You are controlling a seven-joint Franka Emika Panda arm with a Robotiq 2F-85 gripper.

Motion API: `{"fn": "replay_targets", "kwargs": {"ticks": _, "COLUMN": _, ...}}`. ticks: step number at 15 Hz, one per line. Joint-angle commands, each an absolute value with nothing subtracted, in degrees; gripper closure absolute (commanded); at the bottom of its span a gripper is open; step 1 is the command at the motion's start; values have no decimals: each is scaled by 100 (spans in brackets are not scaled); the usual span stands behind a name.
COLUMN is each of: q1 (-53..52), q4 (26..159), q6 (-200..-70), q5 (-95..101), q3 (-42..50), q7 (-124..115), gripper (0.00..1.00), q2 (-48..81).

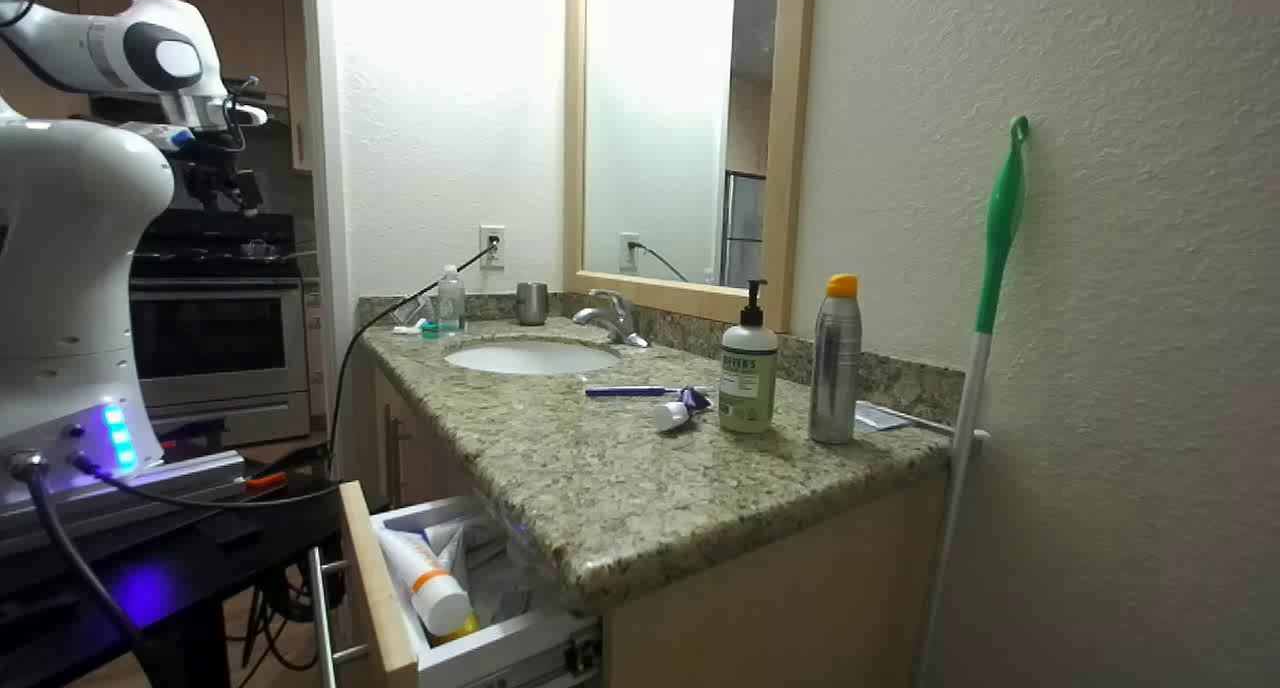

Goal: Close the drawer fully

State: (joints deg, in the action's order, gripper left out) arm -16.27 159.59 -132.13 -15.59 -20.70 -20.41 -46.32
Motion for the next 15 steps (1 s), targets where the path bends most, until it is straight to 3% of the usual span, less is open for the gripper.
{"fn": "replay_targets", "kwargs": {"ticks": 1, "q1": -1662, "q4": 15977, "q6": -13194, "q5": -1514, "q3": -2029, "q7": -2069, "gripper": 0, "q2": -4622}}
{"fn": "replay_targets", "kwargs": {"ticks": 6, "q1": -394, "q4": 15696, "q6": -13694, "q5": -1163, "q3": -975, "q7": -2071, "gripper": 0, "q2": -4630}}
{"fn": "replay_targets", "kwargs": {"ticks": 11, "q1": 1013, "q4": 15602, "q6": -13311, "q5": -690, "q3": 200, "q7": -1971, "gripper": 0, "q2": -4883}}
{"fn": "replay_targets", "kwargs": {"ticks": 15, "q1": 1182, "q4": 15497, "q6": -13257, "q5": -839, "q3": 419, "q7": -1899, "gripper": 0, "q2": -4917}}
